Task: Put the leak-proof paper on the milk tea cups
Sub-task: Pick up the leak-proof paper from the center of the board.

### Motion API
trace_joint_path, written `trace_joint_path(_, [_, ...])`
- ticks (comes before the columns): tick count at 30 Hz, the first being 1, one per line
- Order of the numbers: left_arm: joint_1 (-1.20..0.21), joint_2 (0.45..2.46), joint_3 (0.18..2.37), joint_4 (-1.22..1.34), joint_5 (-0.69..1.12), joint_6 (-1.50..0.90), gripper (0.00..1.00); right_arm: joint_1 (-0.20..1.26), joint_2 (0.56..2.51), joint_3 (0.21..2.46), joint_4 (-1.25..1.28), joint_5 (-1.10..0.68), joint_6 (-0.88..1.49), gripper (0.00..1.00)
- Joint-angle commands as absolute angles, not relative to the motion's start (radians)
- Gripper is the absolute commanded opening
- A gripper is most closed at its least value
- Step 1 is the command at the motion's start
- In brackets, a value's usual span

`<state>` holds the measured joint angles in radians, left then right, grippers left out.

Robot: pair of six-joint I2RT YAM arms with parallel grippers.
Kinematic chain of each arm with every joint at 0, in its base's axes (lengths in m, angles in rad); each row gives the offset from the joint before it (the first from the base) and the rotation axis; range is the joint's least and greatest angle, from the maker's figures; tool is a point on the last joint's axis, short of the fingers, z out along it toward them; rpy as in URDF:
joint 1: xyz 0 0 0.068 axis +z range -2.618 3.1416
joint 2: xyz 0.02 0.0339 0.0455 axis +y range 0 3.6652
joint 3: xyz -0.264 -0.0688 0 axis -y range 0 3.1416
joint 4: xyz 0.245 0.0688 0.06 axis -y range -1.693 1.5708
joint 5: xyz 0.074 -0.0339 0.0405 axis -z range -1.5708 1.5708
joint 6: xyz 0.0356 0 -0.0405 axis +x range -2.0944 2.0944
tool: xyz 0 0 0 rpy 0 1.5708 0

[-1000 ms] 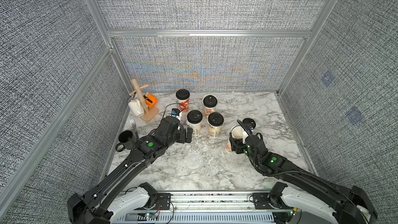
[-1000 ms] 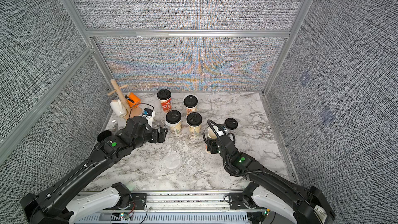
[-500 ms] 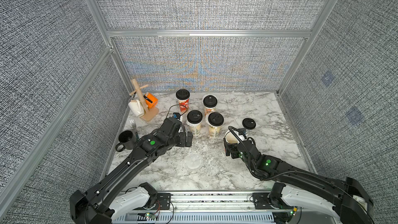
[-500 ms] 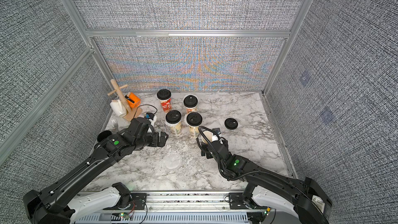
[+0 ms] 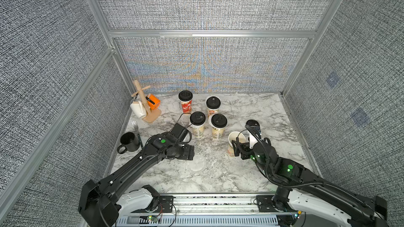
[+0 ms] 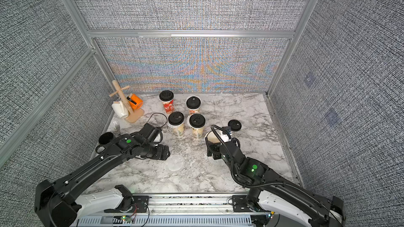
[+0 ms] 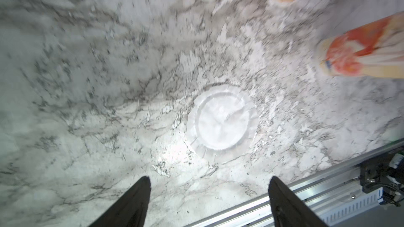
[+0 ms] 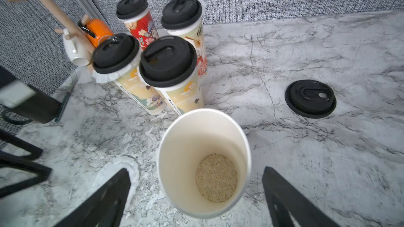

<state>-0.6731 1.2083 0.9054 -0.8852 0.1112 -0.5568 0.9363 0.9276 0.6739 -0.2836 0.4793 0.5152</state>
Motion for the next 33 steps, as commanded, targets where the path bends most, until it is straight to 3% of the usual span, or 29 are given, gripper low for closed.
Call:
trace_joint_path(1, [-0.673, 1.304, 0.870, -0.834, 0.190, -0.629, 0.73, 0.939, 0.928, 0.760, -0.386, 0.437, 0.500, 0.90])
trace_joint_path(5, [-0.679, 1.388, 0.775, -0.682, 0.290, -0.767, 0.53, 0.940, 0.941, 0.872, -0.460, 0.418, 0.500, 0.83])
trace_joint_path(20, [-0.793, 1.201, 0.609, -0.667, 0.096, -1.184, 0.47, 0.940, 0.903, 0.819, -0.356, 0.381, 0.421, 0.74])
trace_joint_path(33, [-0.874, 1.254, 0.611, -0.619, -0.026, -1.373, 0.46, 0.939, 0.890, 0.767, -0.305, 0.334, 0.368, 0.72])
